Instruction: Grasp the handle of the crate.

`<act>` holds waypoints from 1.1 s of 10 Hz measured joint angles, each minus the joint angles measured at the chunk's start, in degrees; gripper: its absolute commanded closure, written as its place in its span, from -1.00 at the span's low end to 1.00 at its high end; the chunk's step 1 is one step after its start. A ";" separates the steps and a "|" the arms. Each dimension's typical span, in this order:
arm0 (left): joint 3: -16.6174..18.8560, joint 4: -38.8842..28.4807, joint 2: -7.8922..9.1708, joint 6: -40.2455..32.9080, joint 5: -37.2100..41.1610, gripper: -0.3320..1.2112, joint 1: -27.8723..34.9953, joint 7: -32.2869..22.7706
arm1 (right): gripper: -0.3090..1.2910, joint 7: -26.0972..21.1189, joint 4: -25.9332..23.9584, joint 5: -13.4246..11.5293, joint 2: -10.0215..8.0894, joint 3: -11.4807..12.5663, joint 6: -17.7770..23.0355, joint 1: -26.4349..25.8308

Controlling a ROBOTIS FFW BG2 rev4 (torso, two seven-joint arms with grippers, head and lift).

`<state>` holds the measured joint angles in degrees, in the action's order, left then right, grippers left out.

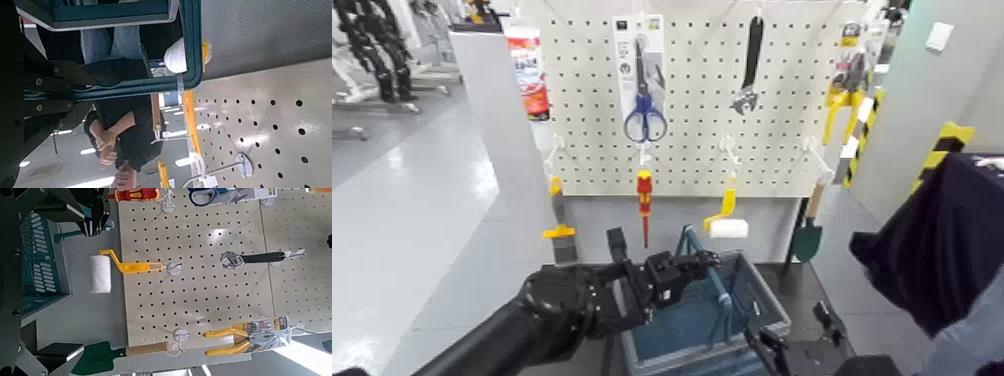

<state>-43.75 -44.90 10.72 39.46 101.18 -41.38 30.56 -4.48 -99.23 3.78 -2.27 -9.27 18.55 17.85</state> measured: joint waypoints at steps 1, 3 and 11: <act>0.08 -0.48 0.05 0.07 0.00 0.96 0.30 0.08 | -0.44 0.00 0.00 -0.01 0.02 0.07 0.00 0.06; 0.57 -2.13 0.41 0.61 0.00 0.96 1.30 0.39 | -0.44 0.00 -0.07 -0.08 0.07 0.28 -0.08 0.22; 5.90 -16.27 5.00 4.29 -0.51 0.96 8.85 0.71 | -0.44 -0.09 -0.35 -0.72 0.64 1.33 -1.11 0.96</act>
<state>-37.85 -61.17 15.72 43.76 100.68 -32.53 31.27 -4.57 -99.58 3.06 -1.63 -7.94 17.44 18.81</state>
